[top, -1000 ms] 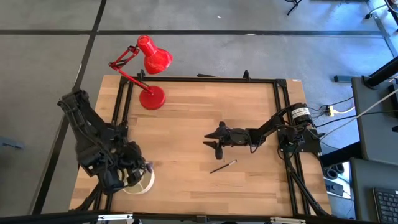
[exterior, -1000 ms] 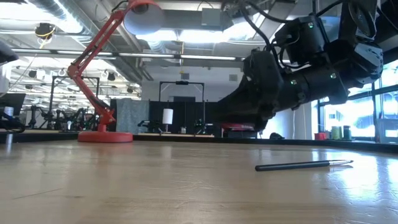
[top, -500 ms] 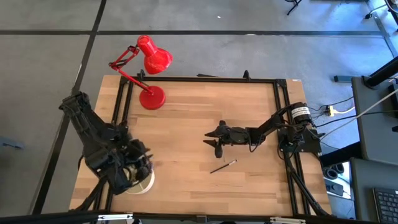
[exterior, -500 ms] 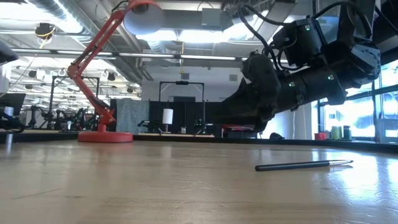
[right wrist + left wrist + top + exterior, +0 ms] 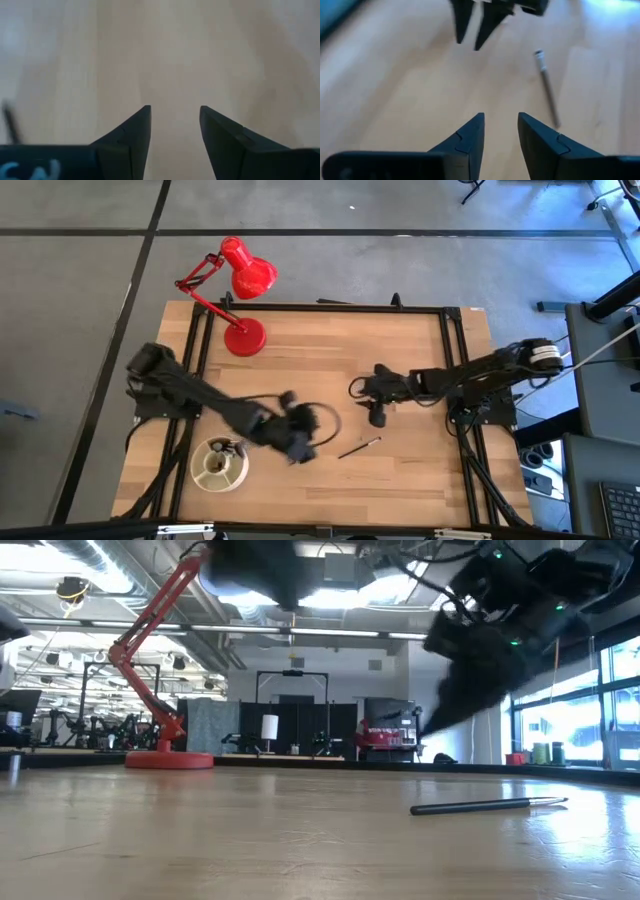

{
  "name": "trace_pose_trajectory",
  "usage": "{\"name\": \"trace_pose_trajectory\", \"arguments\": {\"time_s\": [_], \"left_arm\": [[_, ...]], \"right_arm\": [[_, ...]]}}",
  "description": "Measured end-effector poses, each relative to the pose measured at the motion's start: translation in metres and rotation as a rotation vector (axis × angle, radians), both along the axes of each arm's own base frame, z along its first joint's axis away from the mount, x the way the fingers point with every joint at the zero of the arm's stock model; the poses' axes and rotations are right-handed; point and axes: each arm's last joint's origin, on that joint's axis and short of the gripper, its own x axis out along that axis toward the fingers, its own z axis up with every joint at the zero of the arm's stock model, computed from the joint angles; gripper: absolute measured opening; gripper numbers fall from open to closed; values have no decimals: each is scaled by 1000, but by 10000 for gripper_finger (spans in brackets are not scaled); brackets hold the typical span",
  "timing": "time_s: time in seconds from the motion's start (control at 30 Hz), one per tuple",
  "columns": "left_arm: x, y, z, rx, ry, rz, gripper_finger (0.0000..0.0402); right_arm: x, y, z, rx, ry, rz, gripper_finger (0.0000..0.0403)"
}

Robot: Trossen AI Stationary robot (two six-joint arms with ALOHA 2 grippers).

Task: Put items in baskets/containers
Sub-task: Put the black eyeshadow brush into the white organizer bin

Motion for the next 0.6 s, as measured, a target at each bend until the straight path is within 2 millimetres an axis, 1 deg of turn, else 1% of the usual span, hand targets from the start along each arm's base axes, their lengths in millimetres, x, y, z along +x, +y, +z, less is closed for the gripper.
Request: {"name": "trace_pose_trajectory", "arguments": {"time_s": [0.07,0.17,0.23,0.33,0.47,0.6], "left_arm": [[21,6,-13,-57,-20,-58,115],[48,10,-33,-102,-67,-148,116],[64,12,-45,-95,-118,-196,116],[85,16,-64,-77,-200,-249,116],[104,21,-83,-93,-318,-281,116],[110,26,-99,-92,-296,-320,116]], "right_arm": [[-13,4,-1,85,104,26,167],[-27,16,-4,181,240,86,167],[-34,24,-7,189,314,139,167],[-41,35,-10,162,370,206,167],[-43,47,-9,177,369,253,167],[-42,60,-7,132,307,305,167]]}}
